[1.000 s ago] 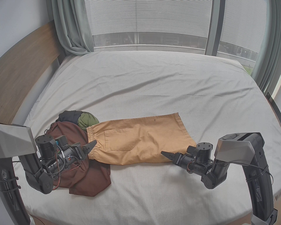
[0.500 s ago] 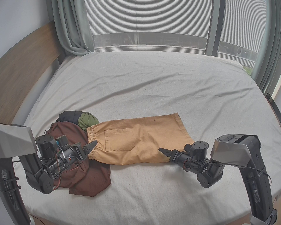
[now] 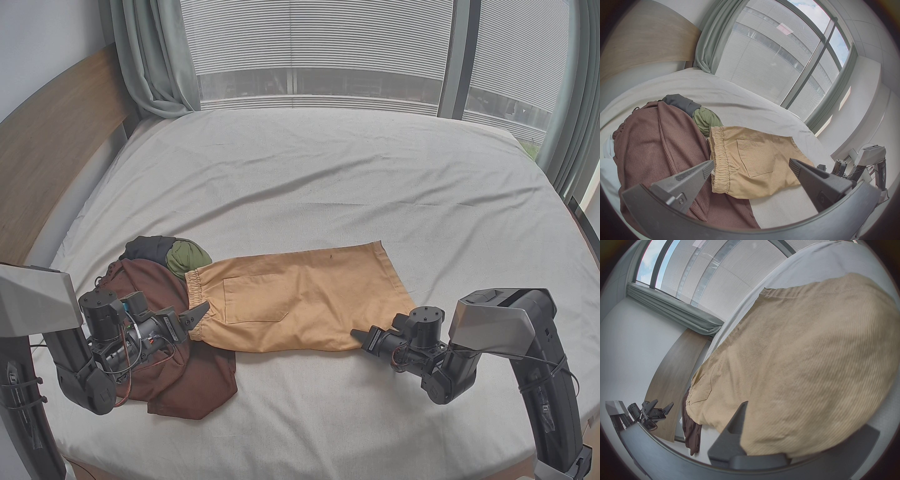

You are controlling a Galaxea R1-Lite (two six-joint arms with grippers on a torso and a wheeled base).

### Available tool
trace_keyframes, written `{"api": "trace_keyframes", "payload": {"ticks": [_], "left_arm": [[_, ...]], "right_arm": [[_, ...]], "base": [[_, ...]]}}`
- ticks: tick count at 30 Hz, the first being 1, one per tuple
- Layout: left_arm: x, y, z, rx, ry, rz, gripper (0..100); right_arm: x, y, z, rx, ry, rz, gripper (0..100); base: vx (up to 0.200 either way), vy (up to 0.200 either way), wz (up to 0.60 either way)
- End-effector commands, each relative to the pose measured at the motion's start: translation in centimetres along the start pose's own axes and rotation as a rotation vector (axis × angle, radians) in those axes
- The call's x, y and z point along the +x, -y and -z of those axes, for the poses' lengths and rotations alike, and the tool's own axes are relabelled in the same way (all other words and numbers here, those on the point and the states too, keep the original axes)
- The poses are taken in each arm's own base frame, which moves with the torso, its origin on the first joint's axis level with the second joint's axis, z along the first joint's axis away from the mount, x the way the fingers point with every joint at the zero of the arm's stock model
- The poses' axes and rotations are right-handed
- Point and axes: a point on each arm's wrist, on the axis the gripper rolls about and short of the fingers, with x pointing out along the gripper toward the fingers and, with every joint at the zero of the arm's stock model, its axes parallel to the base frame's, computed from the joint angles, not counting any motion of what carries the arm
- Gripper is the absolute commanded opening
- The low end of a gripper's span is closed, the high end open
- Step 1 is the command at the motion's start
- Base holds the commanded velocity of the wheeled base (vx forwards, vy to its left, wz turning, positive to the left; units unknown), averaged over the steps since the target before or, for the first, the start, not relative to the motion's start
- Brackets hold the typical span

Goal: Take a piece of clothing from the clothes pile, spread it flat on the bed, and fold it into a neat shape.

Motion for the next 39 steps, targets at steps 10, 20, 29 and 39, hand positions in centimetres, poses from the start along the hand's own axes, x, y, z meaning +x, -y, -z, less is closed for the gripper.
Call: {"api": "trace_keyframes", "payload": {"ticks": [10,20,29,39], "left_arm": [[0.0,-0.1,0.1,-0.007,-0.005,-0.004,100],[0.1,-0.3,0.4,-0.01,-0.019,0.0,100],[0.1,-0.2,0.7,-0.033,-0.027,0.003,100],[0.1,0.2,1.3,-0.07,-0.054,0.01,100]], "right_arm": [[-3.9,-1.8,-1.2,-0.054,-0.007,0.027,0],[-7.6,-0.3,0.5,-0.13,-0.057,0.099,0],[-11.1,-0.1,0.9,-0.136,-0.101,0.161,0],[-13.8,0.3,1.8,-0.159,-0.141,0.203,0]], "base": [[0.0,0.0,0.0],[0.0,0.0,0.0],[0.0,0.0,0.0],[0.0,0.0,0.0]]}}
